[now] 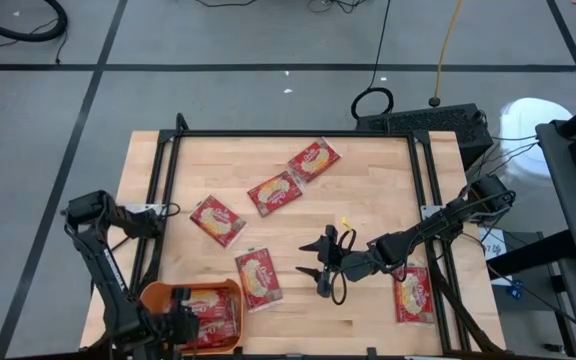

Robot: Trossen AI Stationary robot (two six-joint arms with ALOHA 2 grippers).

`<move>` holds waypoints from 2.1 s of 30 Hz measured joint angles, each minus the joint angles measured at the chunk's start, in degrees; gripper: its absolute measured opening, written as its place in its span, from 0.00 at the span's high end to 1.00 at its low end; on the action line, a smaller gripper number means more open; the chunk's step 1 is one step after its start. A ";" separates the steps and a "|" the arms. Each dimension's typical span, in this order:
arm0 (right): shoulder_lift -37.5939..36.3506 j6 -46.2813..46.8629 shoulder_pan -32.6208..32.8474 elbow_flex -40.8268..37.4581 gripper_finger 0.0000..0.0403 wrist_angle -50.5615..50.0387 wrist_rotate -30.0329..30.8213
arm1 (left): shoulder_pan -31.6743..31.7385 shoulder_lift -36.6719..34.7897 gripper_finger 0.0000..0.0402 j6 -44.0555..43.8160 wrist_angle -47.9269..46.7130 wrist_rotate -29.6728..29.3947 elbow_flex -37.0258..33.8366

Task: Sort popcorn bags into baskets
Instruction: Put the popcorn bag into the orange bin

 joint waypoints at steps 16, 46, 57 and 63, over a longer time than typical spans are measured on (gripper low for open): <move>0.00 -0.22 0.00 -0.02 0.38 -0.32 0.07 | 0.07 2.38 0.82 -2.07 -5.22 0.34 0.34; 0.00 -0.20 0.00 -0.02 0.38 -0.32 0.07 | 0.55 -1.51 0.72 -5.55 -8.77 6.20 -0.15; 0.00 -0.18 0.00 -0.02 0.38 -0.32 0.04 | 0.98 -1.55 0.94 -4.44 -8.24 6.82 -0.07; 0.00 -0.04 0.00 -0.02 0.38 -0.34 0.00 | 0.98 -1.57 0.99 -1.87 -9.74 7.10 2.07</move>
